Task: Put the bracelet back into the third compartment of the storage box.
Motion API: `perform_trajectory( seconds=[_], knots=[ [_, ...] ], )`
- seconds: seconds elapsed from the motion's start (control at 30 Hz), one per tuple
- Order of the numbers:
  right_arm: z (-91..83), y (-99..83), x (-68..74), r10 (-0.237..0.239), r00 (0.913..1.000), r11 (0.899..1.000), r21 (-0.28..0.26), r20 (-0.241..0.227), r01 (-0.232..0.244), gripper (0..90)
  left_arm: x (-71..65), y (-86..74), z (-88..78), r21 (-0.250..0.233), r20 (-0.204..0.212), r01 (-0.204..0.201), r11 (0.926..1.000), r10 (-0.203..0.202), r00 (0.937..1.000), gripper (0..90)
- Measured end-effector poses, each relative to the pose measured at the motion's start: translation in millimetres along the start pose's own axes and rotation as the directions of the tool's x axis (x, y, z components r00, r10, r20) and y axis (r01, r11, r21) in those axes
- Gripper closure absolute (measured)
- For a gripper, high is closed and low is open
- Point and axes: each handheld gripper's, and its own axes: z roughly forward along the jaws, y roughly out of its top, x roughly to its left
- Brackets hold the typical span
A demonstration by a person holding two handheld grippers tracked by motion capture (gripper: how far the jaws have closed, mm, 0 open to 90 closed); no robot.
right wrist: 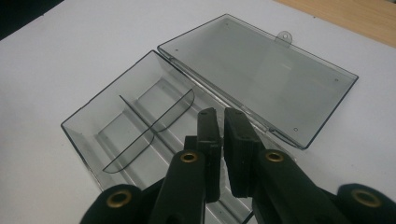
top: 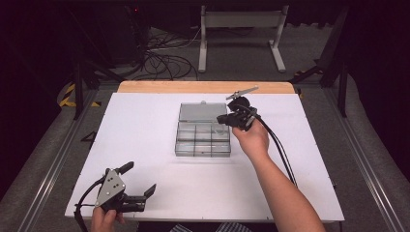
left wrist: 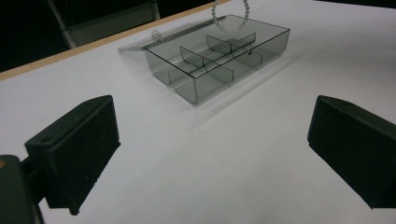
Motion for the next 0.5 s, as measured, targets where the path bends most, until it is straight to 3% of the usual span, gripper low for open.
perform_trajectory(
  seconds=[0.5],
  knots=[
    [13.0,-8.3,-5.5,0.028,0.9996,0.999,0.027,-0.005,-0.028,85.6,0.4,-0.2,0.8,0.002,-0.001,-0.006,1.0,0.006,1.0,2.9]
  ],
)
